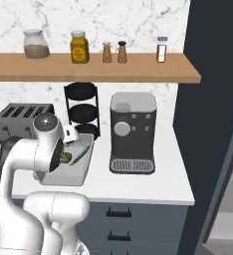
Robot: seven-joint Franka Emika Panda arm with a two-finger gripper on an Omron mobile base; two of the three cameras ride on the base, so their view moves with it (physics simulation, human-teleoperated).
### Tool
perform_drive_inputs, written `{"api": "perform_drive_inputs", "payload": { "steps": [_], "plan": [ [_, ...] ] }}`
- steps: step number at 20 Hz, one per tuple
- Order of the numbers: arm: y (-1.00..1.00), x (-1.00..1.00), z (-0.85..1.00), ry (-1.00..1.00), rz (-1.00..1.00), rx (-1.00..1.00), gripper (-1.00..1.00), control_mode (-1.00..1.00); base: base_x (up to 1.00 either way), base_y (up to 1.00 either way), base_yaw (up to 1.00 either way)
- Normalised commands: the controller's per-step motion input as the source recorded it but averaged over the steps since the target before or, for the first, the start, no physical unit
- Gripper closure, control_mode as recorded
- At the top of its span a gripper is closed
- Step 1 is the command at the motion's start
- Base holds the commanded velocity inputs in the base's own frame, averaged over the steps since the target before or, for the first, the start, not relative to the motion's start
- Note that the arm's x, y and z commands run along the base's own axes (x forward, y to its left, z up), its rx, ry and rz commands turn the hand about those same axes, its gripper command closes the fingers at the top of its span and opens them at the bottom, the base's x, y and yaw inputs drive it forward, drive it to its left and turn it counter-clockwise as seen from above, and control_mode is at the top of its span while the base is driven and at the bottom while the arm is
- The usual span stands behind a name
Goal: Place one lime and one fish in each tupperware on the nearby counter, to pack two identical lunches.
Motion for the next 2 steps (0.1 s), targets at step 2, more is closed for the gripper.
{"api": "perform_drive_inputs", "payload": {
  "steps": [2],
  "plan": [
    [1.00, -0.46, 0.00, 0.65, 0.33, -0.34, -1.00, -1.00, 0.00, 0.00, 0.00]
  ]
}}
